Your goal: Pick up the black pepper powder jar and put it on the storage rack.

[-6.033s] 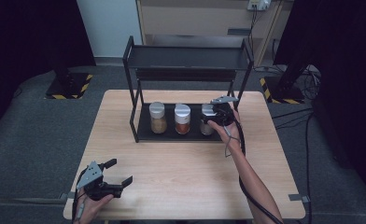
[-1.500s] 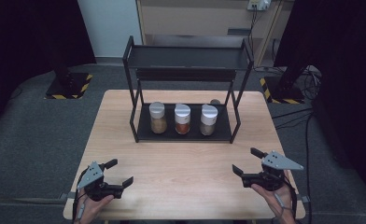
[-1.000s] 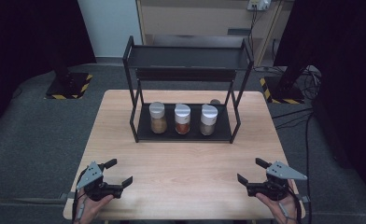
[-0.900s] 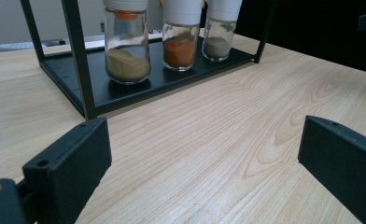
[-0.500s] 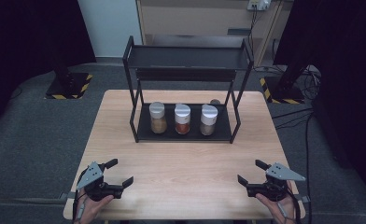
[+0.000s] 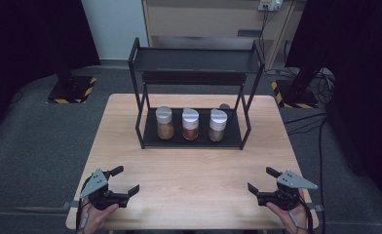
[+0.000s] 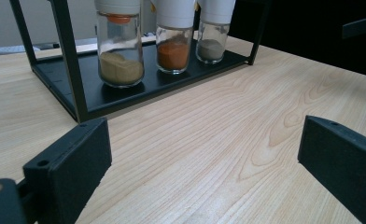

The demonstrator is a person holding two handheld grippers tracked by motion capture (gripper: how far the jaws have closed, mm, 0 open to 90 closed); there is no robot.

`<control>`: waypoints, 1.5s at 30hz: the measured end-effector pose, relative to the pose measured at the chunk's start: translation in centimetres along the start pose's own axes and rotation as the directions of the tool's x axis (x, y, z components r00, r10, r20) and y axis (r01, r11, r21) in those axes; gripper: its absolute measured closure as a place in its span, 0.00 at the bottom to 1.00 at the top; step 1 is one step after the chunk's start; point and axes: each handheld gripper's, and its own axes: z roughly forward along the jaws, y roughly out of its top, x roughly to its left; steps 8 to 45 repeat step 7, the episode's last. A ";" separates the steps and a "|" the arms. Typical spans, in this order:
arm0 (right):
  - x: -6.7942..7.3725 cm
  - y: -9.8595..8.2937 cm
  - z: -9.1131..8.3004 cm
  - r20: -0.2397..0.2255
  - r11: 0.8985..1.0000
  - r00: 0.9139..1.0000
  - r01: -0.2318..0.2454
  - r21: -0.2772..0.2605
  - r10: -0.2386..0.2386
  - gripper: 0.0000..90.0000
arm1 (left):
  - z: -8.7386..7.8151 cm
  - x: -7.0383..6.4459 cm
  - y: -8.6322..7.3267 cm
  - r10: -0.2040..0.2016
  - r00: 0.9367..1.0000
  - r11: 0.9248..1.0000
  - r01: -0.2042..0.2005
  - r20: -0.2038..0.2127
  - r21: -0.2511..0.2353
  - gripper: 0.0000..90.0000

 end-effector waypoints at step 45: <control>0.0 0.0 0.0 0.000 1.000 1.000 0.001 0.001 -0.001 0.07 | 0.0 0.0 0.0 0.001 1.000 1.000 -0.001 -0.001 0.002 0.02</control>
